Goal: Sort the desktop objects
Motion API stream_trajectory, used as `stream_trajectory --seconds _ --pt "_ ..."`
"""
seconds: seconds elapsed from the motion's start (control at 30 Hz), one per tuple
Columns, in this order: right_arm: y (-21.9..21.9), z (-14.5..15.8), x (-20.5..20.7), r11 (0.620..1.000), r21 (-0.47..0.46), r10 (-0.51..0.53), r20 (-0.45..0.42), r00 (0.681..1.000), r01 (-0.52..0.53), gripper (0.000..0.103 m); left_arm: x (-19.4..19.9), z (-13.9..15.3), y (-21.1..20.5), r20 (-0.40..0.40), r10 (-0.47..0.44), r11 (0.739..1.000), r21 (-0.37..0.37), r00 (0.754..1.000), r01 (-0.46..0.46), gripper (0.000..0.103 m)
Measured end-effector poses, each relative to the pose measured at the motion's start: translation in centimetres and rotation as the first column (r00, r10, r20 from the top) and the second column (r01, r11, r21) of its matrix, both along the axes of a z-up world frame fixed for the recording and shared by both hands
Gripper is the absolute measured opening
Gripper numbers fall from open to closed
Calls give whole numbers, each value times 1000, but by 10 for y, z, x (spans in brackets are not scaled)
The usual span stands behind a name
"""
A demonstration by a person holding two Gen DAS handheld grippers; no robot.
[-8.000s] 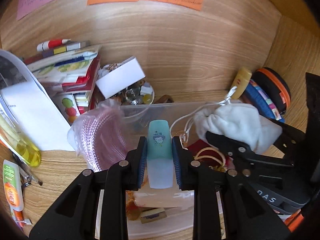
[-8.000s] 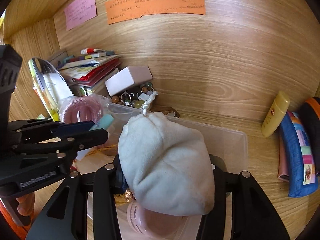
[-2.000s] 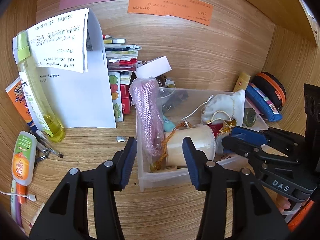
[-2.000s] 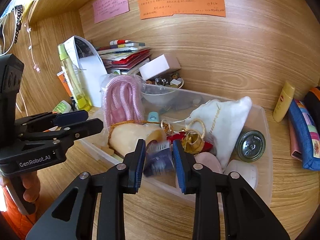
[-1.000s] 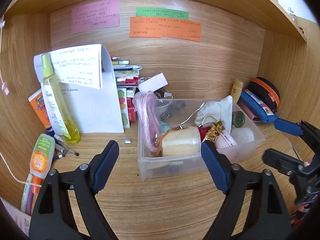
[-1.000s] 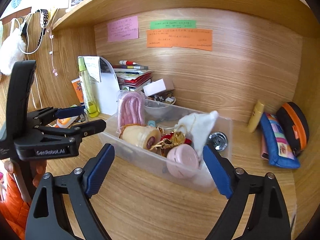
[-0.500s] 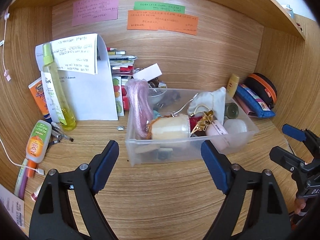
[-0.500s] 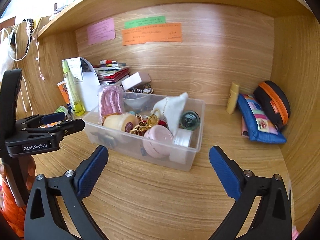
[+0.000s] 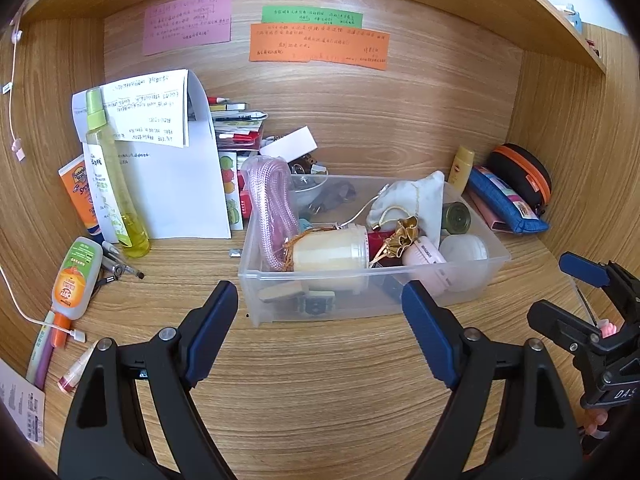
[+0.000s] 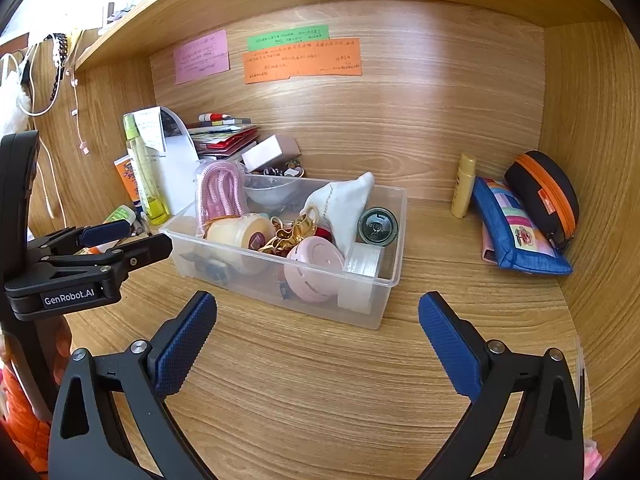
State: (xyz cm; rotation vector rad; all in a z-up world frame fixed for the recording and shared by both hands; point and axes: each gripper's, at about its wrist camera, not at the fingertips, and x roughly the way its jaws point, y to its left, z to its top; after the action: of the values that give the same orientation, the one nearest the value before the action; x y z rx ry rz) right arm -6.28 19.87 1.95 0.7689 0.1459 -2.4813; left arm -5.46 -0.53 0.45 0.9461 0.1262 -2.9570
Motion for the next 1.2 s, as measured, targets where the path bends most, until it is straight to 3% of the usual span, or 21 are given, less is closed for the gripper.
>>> stream_trajectory --seconds 0.23,0.33,0.6,1.2 --pt "-1 0 -1 1000 -3 4 3 1000 -4 101 2 2 3 -10 14 1000 -4 1000 -14 85" --pt "-2 0 0 1000 -2 2 3 1000 -2 101 4 3 3 -22 23 1000 2 999 -23 93" --pt "-7 0 1 1000 -5 11 8 1000 -11 101 7 8 3 -36 22 1000 3 999 -22 99" --pt "-11 1 3 1000 -4 25 6 1000 -25 101 9 9 1 -28 17 1000 10 999 -17 100"
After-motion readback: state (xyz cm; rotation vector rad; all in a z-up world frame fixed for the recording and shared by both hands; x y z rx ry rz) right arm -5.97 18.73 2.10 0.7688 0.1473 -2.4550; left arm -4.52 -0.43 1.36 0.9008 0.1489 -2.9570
